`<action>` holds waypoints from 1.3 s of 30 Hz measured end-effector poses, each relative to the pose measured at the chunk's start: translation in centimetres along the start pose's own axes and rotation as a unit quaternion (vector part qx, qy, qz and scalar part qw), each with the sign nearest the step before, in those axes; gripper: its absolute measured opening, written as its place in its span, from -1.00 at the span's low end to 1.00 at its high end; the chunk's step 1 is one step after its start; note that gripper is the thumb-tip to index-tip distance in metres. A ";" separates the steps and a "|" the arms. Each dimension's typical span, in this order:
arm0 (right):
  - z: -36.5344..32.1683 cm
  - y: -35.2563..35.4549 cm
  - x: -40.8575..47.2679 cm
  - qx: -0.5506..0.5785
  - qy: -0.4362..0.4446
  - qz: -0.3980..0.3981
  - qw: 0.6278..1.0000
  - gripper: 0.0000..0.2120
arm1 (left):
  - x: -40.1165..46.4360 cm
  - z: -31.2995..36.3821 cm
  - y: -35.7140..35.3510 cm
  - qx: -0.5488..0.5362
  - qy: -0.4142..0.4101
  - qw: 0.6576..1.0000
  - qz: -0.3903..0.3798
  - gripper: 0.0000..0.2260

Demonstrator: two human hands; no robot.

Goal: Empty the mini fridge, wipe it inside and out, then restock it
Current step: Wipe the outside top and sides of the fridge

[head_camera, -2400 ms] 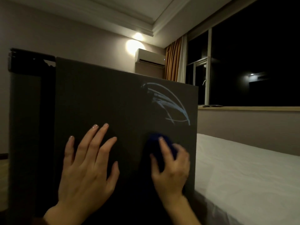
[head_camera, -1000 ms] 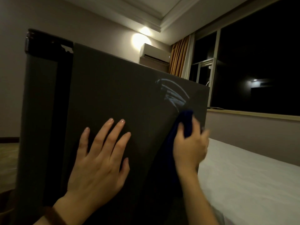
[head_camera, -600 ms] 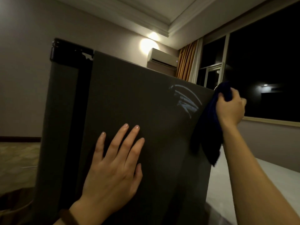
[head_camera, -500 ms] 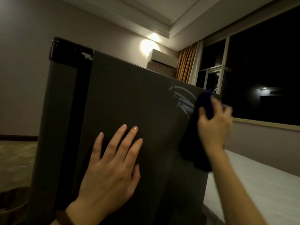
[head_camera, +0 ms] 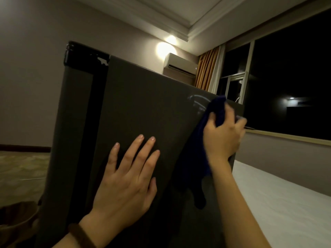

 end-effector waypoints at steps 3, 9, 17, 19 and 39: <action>-4.4 0.8 -7.4 0.002 0.214 0.002 0.977 -0.55 | -0.1 0.0 0.1 -0.006 0.001 1.000 0.009 -0.51; -3.4 0.6 -0.6 -0.028 0.202 0.010 0.979 -0.55 | -0.1 0.0 0.1 -0.016 -0.005 1.000 0.014 -0.52; -5.8 0.7 -3.5 -0.026 0.168 -0.001 0.985 -0.55 | -0.4 -0.1 0.4 -0.021 -0.007 0.999 0.031 -0.49; -8.0 0.6 -7.1 -0.027 0.297 -0.011 0.954 -0.52 | -0.5 -0.1 0.5 -0.035 -0.006 0.999 0.041 -0.46; -11.6 1.1 -3.4 -0.020 0.327 0.015 0.945 -0.53 | -1.4 -1.5 4.1 -0.203 0.015 0.962 0.180 -0.61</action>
Point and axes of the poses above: each hand's wrist, its own x-axis towards the middle knuckle, its own y-axis out of the back of the hand, z = x × y, the point moved 10 cm from there along x, towards the middle knuckle, and after that the axes turned 6 degrees about -x, right-handed, at the moved point
